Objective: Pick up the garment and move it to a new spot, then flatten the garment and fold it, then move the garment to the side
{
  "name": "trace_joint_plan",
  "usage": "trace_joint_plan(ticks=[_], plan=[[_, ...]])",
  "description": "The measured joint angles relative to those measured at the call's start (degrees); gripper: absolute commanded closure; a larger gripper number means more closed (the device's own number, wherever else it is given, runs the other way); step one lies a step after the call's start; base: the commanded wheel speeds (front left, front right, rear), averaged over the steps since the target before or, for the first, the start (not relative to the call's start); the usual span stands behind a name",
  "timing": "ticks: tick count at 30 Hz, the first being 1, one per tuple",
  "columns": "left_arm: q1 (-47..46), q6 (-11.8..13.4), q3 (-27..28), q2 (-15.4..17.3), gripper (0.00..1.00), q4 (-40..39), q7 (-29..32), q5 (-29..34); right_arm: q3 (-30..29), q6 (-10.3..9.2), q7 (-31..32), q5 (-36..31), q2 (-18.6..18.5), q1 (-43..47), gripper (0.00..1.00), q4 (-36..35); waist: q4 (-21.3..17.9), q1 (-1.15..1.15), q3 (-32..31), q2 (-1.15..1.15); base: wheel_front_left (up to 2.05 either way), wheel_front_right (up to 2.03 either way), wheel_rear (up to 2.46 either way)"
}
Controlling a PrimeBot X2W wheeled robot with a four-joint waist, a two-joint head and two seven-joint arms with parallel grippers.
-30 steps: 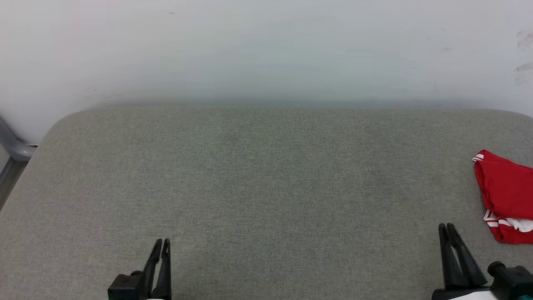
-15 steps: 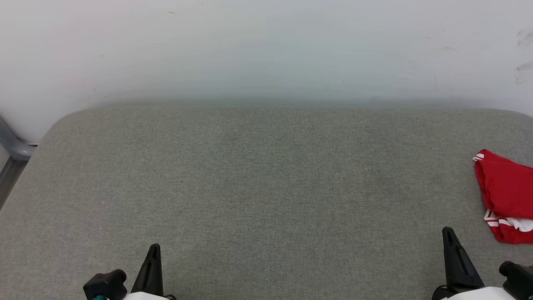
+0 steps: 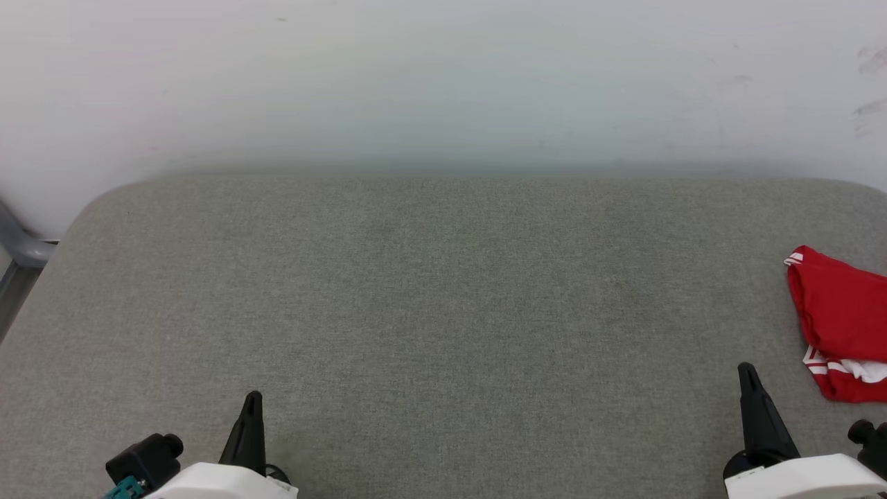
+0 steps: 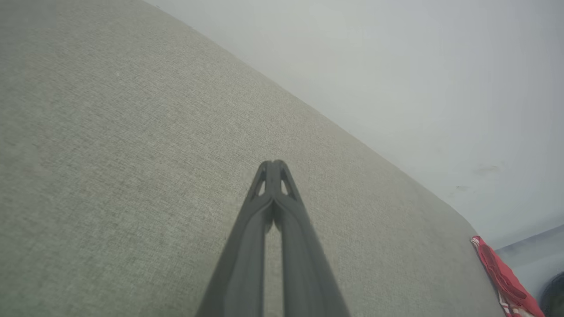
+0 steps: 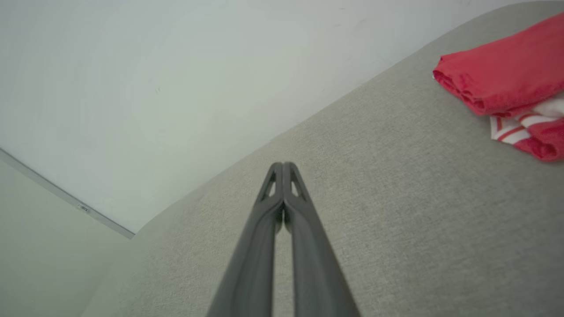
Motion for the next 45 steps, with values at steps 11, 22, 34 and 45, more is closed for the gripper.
trace_joint_plan(ticks=[11,22,34,45], plan=[[-1.52,-0.83,0.9,-0.19,1.0,0.53,2.26,-8.98,-0.09,0.0,2.21,9.01,-0.1,-1.68,1.0,1.0,-0.19,0.0,0.12,0.0,0.0,0.0,0.0],[-2.73,-1.53,1.93,-0.3,1.0,1.07,4.25,-17.09,-0.24,0.0,4.16,16.85,-0.16,-2.76,1.0,1.82,-0.38,0.0,0.24,0.0,0.0,0.0,0.0],[-4.03,-2.32,2.8,-0.43,1.0,1.66,6.21,-25.04,-0.45,0.0,6.08,24.66,-0.2,-4.14,1.0,2.75,-0.59,0.0,0.37,0.0,0.0,0.0,0.0],[-5.16,-3.03,3.66,-0.52,1.0,2.05,7.8,-31.55,-0.64,0.0,7.87,31.01,-0.21,-5.39,1.0,3.34,-0.78,0.0,0.5,0.0,0.0,0.0,0.0]])
